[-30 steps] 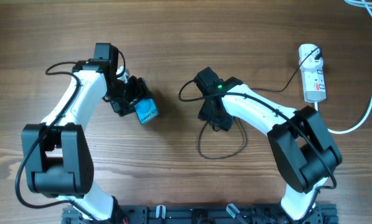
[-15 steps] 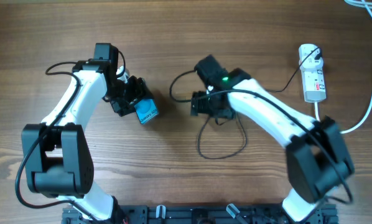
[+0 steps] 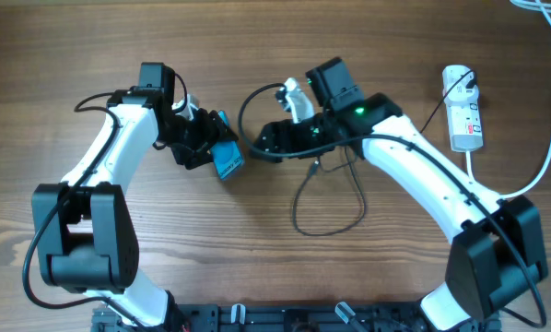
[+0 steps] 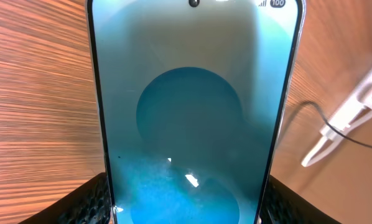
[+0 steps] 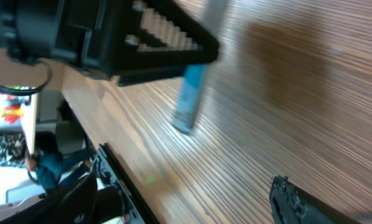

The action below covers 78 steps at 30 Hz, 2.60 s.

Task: Plug charger to phone and switch on socket
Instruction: 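Bring the plug toward the phone's bottom port held by the left gripper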

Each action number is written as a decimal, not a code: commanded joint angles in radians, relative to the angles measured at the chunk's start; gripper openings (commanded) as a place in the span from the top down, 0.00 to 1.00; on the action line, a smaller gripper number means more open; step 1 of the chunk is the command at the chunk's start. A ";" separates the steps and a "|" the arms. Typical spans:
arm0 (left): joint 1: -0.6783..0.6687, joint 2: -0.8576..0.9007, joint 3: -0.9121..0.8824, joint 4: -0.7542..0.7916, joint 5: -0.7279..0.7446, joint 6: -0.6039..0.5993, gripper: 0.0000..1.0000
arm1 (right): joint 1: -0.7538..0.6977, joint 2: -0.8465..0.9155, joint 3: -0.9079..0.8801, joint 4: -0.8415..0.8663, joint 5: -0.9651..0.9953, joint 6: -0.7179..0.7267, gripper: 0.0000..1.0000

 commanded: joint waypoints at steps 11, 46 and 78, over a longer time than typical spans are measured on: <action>-0.037 -0.023 0.020 0.022 0.189 0.082 0.30 | 0.042 0.126 -0.005 0.125 -0.002 0.166 0.17; -0.055 -0.028 0.020 0.148 0.452 0.216 0.17 | -0.011 0.132 -0.005 0.196 -0.171 0.237 0.96; 0.061 -0.196 0.022 0.849 0.985 0.009 0.21 | -0.148 0.132 -0.005 0.991 -0.548 0.558 0.96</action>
